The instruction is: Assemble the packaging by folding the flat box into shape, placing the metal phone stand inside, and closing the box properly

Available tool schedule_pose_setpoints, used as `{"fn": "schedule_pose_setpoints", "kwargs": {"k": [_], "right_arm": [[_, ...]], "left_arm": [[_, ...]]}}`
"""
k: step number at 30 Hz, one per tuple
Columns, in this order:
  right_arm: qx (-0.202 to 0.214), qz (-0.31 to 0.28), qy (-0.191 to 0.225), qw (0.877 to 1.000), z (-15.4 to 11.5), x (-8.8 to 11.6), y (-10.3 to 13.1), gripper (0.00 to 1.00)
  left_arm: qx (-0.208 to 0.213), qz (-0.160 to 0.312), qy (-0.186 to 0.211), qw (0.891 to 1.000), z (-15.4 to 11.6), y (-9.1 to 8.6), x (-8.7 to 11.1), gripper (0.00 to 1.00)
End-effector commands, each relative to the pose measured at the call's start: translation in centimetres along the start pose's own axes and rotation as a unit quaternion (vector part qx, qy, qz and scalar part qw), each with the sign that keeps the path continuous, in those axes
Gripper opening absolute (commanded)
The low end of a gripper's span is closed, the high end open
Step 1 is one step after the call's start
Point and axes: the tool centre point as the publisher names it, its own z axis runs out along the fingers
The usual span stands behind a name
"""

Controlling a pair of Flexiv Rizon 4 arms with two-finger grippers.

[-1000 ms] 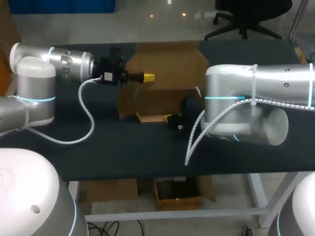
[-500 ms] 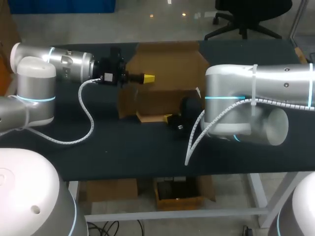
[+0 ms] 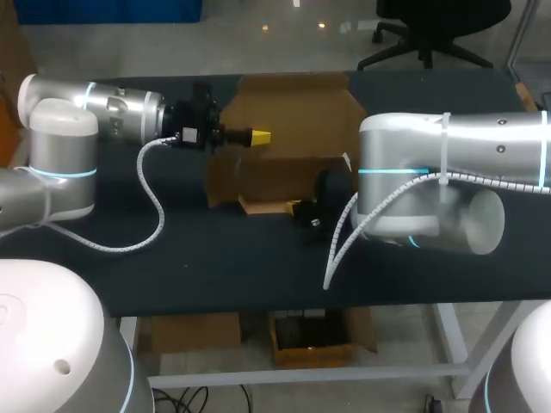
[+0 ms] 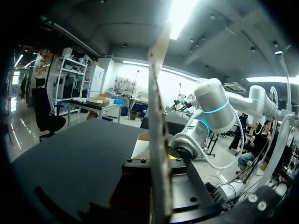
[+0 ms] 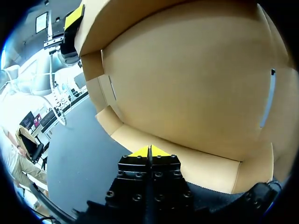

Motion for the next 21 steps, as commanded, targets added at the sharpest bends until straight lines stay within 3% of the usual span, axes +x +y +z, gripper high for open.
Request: {"fn": "schedule_pose_setpoints", "kwargs": {"k": [1, 10, 21], "right_arm": [[-0.010, -0.001, -0.002, 1.000, 0.0, 0.2, -0.8, 0.00], [-0.042, -0.013, 0.006, 0.999, -3.5, 1.4, -0.2, 0.00], [-0.047, -0.034, 0.015, 0.998, -8.2, 1.9, 0.1, 0.00]], "left_arm": [[-0.001, 0.000, 0.002, 1.000, 0.1, 0.4, -0.2, 0.00], [-0.001, 0.000, 0.002, 1.000, 0.1, 0.4, -0.2, 0.00], [-0.001, 0.000, 0.002, 1.000, 0.1, 0.4, -0.2, 0.00]]}}
